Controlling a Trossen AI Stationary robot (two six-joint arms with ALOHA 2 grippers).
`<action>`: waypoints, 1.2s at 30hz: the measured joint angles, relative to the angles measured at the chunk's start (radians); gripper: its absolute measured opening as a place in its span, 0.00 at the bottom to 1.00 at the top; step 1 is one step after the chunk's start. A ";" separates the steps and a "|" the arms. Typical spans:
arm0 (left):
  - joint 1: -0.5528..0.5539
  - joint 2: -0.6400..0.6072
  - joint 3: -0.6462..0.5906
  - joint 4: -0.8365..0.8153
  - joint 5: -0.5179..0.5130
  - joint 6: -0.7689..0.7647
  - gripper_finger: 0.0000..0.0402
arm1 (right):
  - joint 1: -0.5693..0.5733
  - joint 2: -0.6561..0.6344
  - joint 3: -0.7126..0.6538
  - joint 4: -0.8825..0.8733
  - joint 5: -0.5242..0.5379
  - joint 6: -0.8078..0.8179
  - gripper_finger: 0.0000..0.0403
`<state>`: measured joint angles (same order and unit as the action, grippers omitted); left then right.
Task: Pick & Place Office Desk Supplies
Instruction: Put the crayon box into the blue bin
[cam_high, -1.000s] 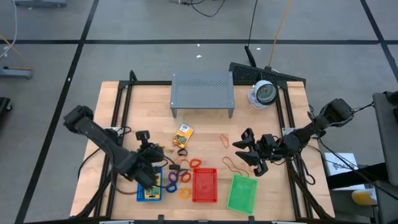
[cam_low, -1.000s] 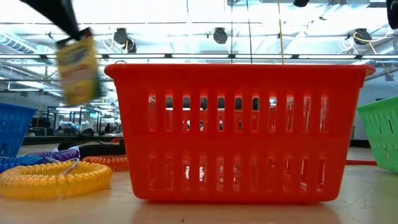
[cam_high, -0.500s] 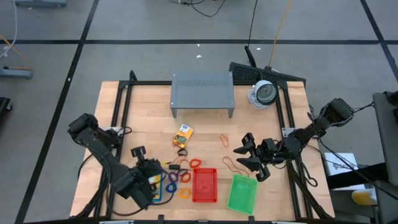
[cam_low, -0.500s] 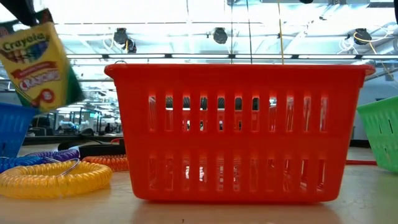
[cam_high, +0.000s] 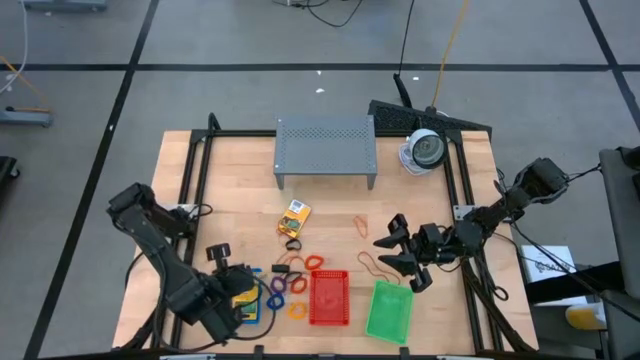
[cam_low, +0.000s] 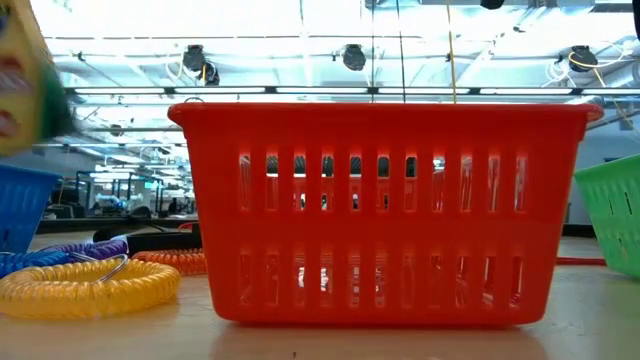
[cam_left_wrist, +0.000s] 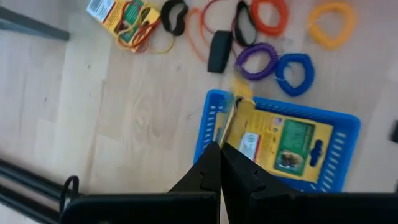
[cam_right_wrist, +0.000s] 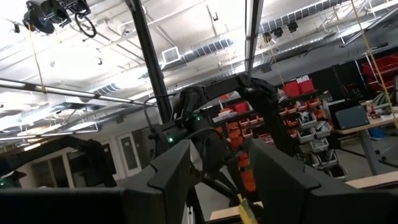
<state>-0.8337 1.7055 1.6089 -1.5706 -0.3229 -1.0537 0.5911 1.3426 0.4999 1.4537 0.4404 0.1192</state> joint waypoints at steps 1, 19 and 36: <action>0.000 -0.005 0.008 0.000 0.001 0.012 0.00 | 0.000 0.000 0.000 0.001 0.000 0.000 0.38; -0.044 -0.019 0.060 0.000 0.225 -0.024 0.00 | 0.000 0.000 0.000 0.000 0.000 0.000 0.38; -0.085 -0.005 0.060 0.073 0.268 -0.129 0.00 | 0.000 0.000 0.000 0.000 0.000 0.000 0.38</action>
<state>-0.9187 1.7004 1.6688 -1.4977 -0.0552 -1.1832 0.5911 1.3426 0.4999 1.4536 0.4404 0.1188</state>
